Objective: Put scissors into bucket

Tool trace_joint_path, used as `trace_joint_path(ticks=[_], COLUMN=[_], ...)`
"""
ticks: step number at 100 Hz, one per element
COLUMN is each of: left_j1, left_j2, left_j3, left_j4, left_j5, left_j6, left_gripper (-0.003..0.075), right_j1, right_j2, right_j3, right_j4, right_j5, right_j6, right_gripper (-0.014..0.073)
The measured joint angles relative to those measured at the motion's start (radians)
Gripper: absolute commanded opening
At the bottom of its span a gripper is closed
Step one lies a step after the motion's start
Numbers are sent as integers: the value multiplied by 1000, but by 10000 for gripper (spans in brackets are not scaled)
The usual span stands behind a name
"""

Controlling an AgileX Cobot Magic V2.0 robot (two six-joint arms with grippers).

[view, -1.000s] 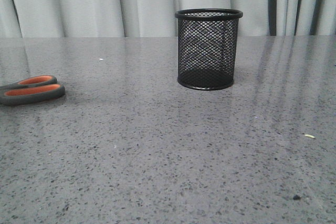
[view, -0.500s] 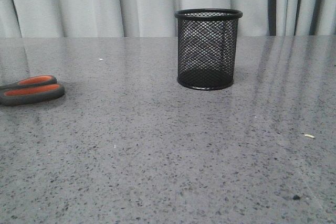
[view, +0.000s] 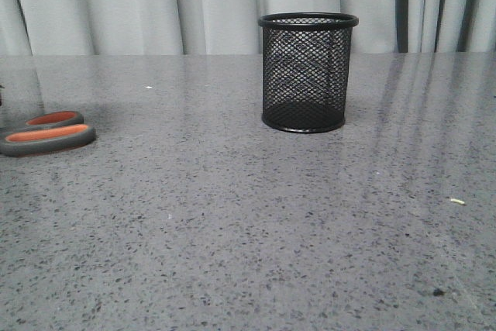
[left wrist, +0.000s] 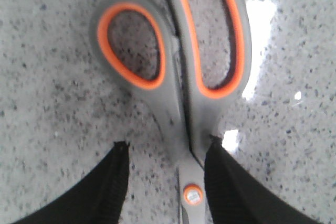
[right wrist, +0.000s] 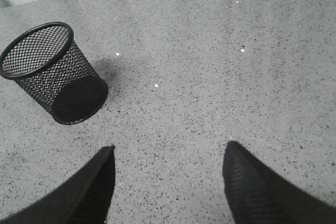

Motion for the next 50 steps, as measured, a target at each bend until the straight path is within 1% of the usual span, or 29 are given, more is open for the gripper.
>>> trace_joint_path(ticks=[14,50], left_j1=[0,2], left_j2=[37,51], left_j3=[-7,-21], left_j4=[-22,-38], left_j5=[11,25], left_j6=[27,32], left_gripper=[307,308], right_j1=[0,0], right_j2=[0,0], right_j3=[13,32], right_j4=[0,0], right_j5=[-8,-8], right_j6=[0,0], right_gripper=[405,405])
